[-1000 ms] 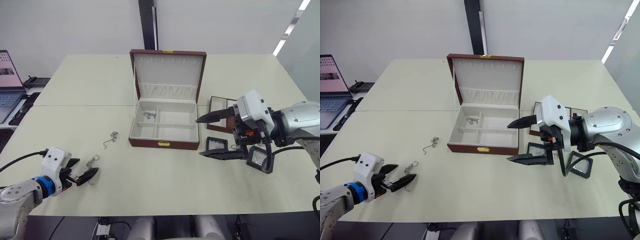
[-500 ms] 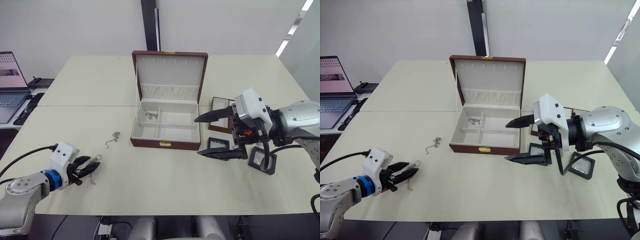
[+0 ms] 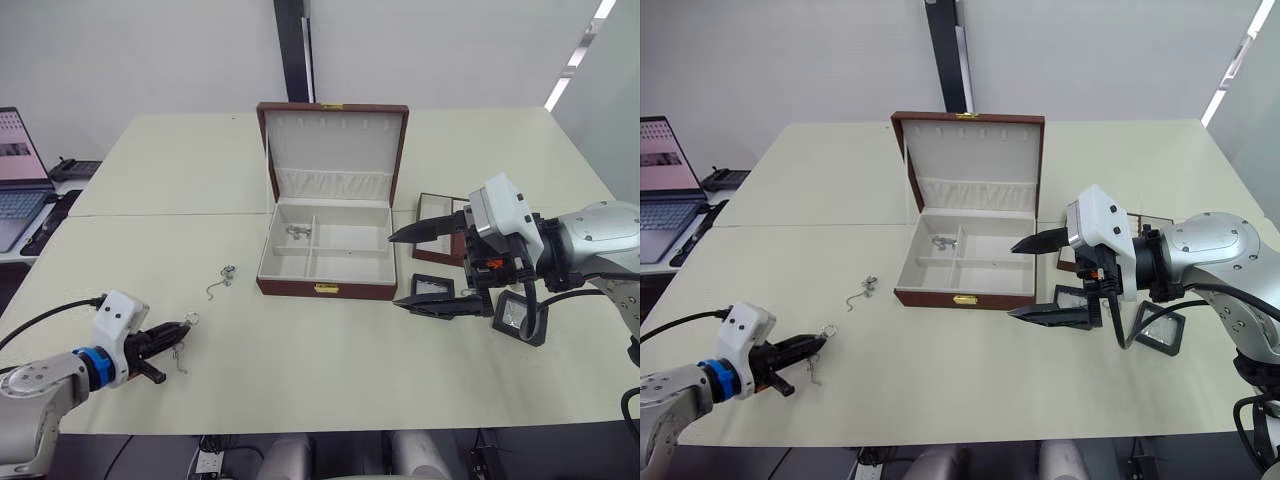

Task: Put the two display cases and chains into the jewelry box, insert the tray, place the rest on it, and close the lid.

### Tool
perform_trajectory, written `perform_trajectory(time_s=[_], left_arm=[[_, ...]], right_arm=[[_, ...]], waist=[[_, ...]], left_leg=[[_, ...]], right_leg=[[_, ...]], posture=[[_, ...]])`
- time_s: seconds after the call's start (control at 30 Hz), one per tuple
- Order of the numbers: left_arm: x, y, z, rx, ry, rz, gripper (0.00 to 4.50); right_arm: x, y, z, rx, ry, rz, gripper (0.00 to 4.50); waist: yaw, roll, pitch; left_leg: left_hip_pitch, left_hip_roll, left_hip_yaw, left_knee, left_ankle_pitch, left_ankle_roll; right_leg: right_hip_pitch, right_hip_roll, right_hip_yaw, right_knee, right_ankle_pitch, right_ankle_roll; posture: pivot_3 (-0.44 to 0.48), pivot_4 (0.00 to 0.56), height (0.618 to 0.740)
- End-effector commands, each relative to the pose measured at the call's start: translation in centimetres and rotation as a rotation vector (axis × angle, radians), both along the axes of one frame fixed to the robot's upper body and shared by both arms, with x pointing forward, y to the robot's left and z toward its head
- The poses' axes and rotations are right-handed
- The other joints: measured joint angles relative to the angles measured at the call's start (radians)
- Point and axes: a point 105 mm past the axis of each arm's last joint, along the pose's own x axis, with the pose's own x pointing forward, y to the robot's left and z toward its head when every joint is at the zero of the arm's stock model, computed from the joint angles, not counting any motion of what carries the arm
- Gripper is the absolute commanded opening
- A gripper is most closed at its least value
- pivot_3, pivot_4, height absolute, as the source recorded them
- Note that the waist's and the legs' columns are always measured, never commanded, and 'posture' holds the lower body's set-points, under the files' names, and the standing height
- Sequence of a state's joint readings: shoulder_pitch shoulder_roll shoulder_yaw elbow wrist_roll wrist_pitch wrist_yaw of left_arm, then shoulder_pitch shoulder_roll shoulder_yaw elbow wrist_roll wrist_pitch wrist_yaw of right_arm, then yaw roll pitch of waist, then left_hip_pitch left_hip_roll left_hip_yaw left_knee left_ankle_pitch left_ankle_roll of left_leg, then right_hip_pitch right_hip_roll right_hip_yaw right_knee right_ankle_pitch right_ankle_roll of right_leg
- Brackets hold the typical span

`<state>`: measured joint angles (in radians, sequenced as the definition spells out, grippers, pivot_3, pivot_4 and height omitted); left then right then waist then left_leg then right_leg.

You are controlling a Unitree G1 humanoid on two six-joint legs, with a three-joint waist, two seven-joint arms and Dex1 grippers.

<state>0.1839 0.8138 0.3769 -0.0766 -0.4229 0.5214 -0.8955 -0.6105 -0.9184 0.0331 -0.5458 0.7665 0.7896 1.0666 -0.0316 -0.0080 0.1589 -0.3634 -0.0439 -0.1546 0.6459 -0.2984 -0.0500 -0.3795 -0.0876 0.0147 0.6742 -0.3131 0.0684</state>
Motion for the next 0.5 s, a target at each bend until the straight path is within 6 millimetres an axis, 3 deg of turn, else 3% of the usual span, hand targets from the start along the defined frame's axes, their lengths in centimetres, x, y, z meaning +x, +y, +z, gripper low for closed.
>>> perform_trajectory(time_s=[0.03, 0.23, 0.5], left_arm=[[1.4, -0.1, 4.3, -0.024, -0.104, -0.052, 0.02], [3.7, -1.6, 10.3, -0.079, -0.211, -0.153, 0.02], [6.0, -7.3, 15.8, -0.116, -0.304, -0.411, 0.02]], right_arm=[[-0.2, 0.0, 1.1, 0.014, -0.064, 0.006, 4.50], [-0.2, -0.2, 0.9, 0.015, -0.062, -0.004, 4.50], [-0.1, -0.5, 0.7, 0.007, -0.063, -0.022, 4.50]], waist=[[0.001, -0.004, 0.002], [0.003, -0.007, 0.003], [0.000, -0.008, 0.004]], left_leg=[[0.000, 0.000, 0.000, 0.000, 0.000, 0.000], [-0.001, -0.001, -0.002, 0.000, 0.000, 0.000], [-0.001, -0.001, -0.001, 0.000, 0.001, -0.001]], right_leg=[[0.000, 0.000, 0.000, 0.000, 0.000, 0.000], [0.000, 0.000, -0.001, -0.001, 0.000, 0.000], [0.000, 0.001, -0.001, 0.000, 0.000, 0.000]], posture=[[0.000, 0.150, 0.740], [0.000, 0.150, 0.740], [0.000, 0.150, 0.740]])
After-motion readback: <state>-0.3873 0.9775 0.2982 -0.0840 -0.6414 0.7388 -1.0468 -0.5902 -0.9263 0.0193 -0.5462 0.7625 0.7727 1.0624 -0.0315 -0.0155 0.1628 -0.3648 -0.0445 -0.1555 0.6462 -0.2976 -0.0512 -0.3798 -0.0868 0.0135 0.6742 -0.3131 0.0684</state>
